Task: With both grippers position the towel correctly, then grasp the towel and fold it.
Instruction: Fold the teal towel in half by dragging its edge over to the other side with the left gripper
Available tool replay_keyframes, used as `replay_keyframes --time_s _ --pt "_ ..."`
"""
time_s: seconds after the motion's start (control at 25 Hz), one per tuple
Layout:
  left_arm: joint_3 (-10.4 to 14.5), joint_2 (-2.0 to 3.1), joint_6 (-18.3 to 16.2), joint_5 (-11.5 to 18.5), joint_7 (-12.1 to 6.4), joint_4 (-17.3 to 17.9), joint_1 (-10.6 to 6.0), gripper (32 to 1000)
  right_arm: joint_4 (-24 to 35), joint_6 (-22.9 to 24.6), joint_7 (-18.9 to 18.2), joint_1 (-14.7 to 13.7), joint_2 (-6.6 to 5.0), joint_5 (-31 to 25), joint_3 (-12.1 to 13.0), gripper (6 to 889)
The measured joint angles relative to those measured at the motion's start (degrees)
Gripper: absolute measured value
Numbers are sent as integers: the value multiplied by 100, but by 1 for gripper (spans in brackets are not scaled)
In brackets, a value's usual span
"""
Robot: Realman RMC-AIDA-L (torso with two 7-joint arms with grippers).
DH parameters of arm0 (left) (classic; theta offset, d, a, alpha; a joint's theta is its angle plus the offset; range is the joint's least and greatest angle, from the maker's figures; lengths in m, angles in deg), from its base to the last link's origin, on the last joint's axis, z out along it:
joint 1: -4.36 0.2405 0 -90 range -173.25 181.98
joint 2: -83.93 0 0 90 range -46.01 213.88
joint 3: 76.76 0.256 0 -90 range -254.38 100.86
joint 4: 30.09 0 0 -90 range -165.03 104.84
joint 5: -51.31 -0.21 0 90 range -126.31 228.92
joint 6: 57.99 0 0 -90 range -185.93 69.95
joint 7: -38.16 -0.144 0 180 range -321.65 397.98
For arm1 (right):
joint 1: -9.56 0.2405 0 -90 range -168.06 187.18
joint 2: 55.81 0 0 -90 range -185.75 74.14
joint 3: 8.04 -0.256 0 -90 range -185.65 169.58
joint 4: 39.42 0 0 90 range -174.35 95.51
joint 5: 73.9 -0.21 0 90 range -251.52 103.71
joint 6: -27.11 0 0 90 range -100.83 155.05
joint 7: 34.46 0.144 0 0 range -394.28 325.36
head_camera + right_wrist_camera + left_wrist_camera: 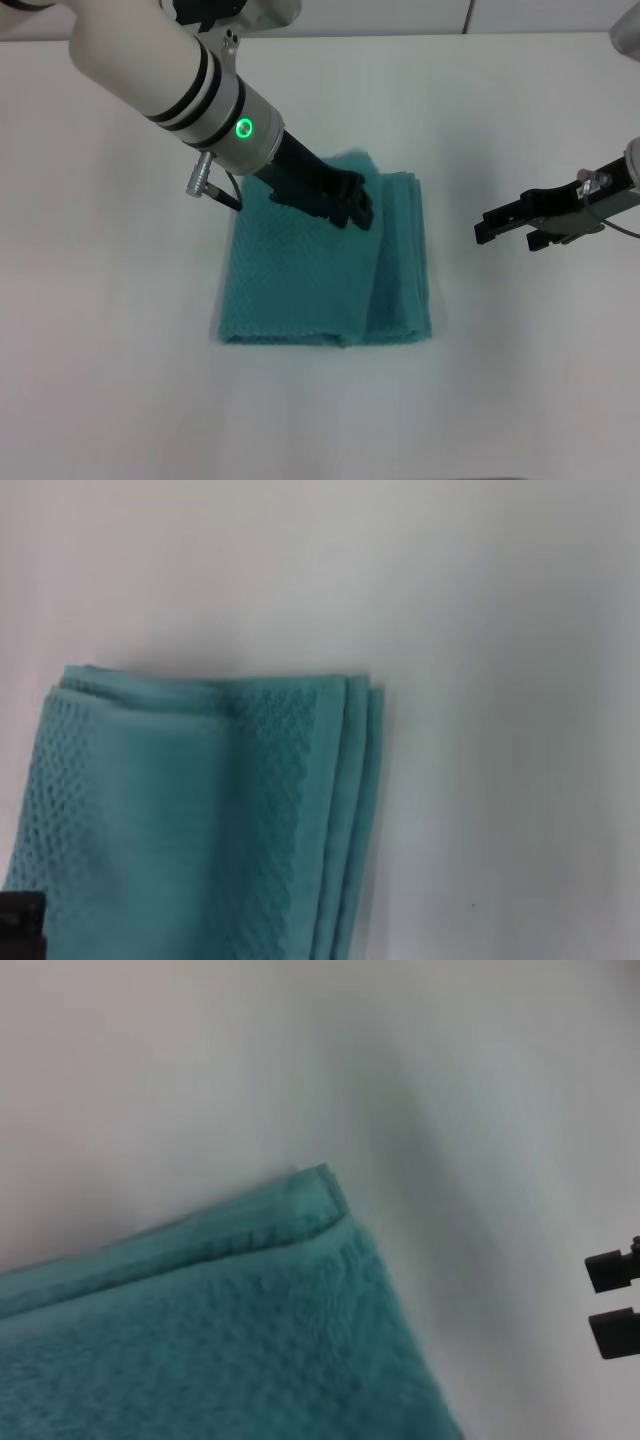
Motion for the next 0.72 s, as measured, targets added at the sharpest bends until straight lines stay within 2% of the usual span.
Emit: replay_keyframes --time_s 0.24,0.72 --pt "-4 0 5 71 -26 9 -3 271 0 -3 0 0 0 0 0 881" --pt "-29 8 -16 81 -29 22 -14 775 0 0 -8 -5 -9 -131 0 881"
